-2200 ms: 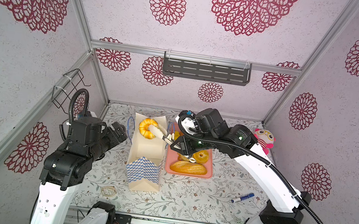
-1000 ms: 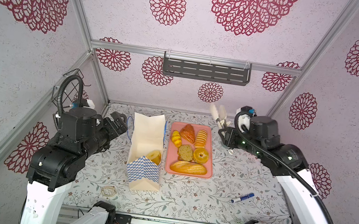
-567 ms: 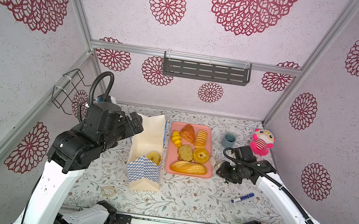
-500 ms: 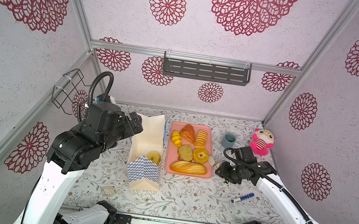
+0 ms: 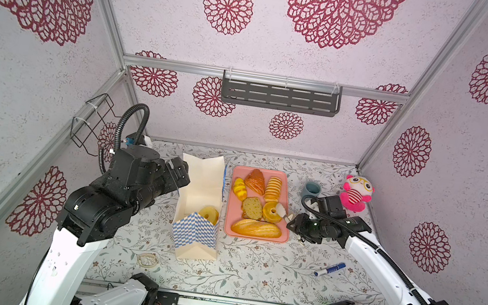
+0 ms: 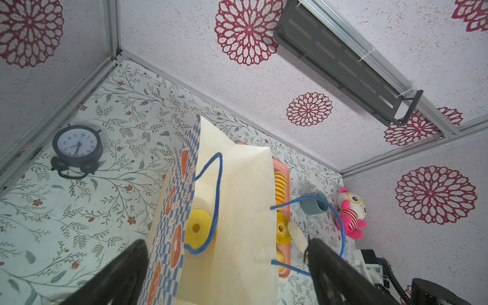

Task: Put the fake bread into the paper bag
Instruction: 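Pinch the yellow ring donut with the tongs while the left gripper nears the bag, then lift the yellow donut with the tongs and swing it toward the bag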

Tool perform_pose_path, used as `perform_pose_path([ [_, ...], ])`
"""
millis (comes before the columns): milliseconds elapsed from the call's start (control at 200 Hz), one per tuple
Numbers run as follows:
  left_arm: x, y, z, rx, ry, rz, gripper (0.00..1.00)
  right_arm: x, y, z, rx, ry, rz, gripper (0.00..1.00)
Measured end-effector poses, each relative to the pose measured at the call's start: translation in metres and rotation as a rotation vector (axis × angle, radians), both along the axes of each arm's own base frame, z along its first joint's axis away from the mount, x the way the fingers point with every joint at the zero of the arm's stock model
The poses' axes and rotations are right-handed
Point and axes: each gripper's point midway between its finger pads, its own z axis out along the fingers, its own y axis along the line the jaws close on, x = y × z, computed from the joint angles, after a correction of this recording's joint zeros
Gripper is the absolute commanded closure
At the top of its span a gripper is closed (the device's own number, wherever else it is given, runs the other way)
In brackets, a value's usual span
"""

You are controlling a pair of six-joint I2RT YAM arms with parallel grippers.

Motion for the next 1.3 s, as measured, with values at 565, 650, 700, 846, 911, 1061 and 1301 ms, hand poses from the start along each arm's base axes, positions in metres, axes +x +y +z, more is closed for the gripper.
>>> perform_pose_path([
  [565,-0.010,0.009,-0.004,-0.007,0.001,0.030,0.03,0.011,0.010,-0.033,0.028,0.054,0.019,0.69],
  [650,-0.010,0.009,-0.004,-0.006,0.001,0.031,0.03,0.011,0.012,-0.032,0.039,0.049,0.029,0.75],
  [700,-0.009,0.009,-0.004,-0.005,0.002,0.031,0.03,0.011,0.013,-0.031,0.044,0.047,0.030,0.79],
  [846,-0.008,0.009,-0.005,-0.003,0.004,0.033,0.03,0.010,0.012,-0.025,0.050,0.032,0.030,0.89],
  [911,-0.008,0.008,-0.005,-0.001,0.006,0.033,0.03,0.009,0.012,-0.020,0.053,0.024,0.030,0.92],
  [1061,-0.005,0.007,-0.007,0.003,0.014,0.033,0.03,0.008,0.011,-0.004,0.062,-0.004,0.030,1.00],
  [1301,-0.002,0.005,-0.010,0.012,0.025,0.031,0.03,0.012,0.008,0.025,0.073,-0.046,0.018,1.00],
])
